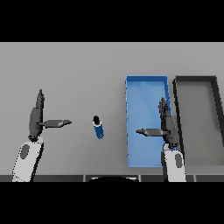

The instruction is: Pick up the blue pipe and place it into the blue bin.

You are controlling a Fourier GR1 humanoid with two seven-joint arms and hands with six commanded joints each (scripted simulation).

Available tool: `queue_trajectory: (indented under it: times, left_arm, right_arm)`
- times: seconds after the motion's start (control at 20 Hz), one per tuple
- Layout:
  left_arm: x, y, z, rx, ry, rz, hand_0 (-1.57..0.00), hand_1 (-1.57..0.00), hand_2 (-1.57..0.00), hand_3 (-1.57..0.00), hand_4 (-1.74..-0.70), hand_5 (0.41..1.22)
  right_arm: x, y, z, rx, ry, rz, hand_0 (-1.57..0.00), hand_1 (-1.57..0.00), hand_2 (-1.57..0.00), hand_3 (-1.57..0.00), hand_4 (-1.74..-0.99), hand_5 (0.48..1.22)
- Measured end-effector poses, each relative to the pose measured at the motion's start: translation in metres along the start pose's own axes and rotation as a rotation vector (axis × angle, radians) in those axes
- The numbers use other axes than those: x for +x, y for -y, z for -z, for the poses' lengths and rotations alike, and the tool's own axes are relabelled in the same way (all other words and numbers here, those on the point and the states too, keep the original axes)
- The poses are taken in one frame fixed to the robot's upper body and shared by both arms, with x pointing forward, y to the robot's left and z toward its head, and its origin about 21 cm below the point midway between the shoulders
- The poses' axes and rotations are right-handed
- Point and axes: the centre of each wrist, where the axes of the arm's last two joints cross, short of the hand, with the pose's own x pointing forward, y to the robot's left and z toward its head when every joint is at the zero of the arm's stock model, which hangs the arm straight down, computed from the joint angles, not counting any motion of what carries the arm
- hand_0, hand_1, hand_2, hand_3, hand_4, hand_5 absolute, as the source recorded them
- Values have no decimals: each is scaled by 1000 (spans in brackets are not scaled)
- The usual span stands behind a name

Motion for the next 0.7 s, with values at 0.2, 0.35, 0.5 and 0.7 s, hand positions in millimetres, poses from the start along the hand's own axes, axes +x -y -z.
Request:
queue_trajectory:
  times: [0.2,0.35,0.5,0.7]
  left_arm:
    - [0,-1,-1,1,9,0,1,1,1,1,-1006,586]
    - [-5,-12,-12,-123,63,74,1,1,1,1,-1011,588]
    - [-9,-33,-24,-279,75,160,1,1,1,1,-1010,589]
    - [-7,-34,-23,-341,83,153,1,1,1,1,-1015,592]
  right_arm:
    - [0,-1,-1,0,2,1,1,1,1,1,-1222,603]
    - [1,8,-12,52,60,-106,1,1,1,1,-1227,603]
    - [9,11,-25,126,102,-210,1,1,1,1,-1232,599]
    - [13,14,-25,132,77,-236,1,1,1,1,-1225,592]
